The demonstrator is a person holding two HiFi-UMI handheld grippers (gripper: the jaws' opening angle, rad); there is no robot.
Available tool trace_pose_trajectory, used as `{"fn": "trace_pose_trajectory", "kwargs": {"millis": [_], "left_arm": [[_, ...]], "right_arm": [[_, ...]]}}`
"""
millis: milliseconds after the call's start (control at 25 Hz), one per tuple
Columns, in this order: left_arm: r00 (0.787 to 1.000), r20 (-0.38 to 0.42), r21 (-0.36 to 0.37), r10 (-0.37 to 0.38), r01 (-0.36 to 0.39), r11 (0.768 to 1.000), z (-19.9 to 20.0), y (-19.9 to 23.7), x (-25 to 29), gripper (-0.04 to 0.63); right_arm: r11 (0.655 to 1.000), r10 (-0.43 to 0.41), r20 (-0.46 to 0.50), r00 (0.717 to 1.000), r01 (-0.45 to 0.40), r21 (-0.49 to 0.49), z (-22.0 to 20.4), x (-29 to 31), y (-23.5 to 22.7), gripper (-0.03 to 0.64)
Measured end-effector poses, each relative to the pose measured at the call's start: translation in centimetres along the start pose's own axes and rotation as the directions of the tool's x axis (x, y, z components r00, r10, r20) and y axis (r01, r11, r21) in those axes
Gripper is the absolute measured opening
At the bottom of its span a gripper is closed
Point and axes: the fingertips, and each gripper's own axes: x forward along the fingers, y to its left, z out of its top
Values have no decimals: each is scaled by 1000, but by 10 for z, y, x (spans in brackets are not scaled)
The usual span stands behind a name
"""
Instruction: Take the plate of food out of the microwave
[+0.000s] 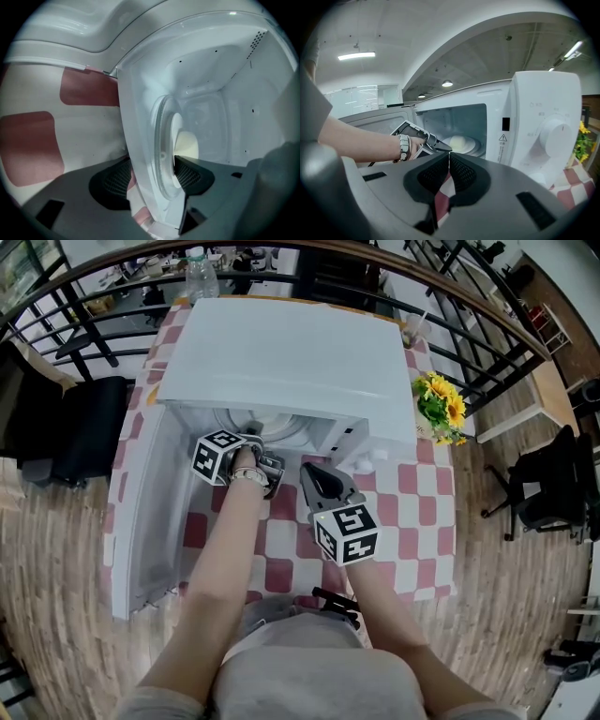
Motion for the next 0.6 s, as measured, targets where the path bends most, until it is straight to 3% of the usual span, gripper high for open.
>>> {"fn": "trace_pose_trajectory", "kwargs": {"millis": [600], "left_arm": [[998, -43, 29, -49, 50, 998, -13, -1, -25, 130]], "right_arm": [[999, 25, 24, 999, -24, -22, 7, -6, 14, 28]]}}
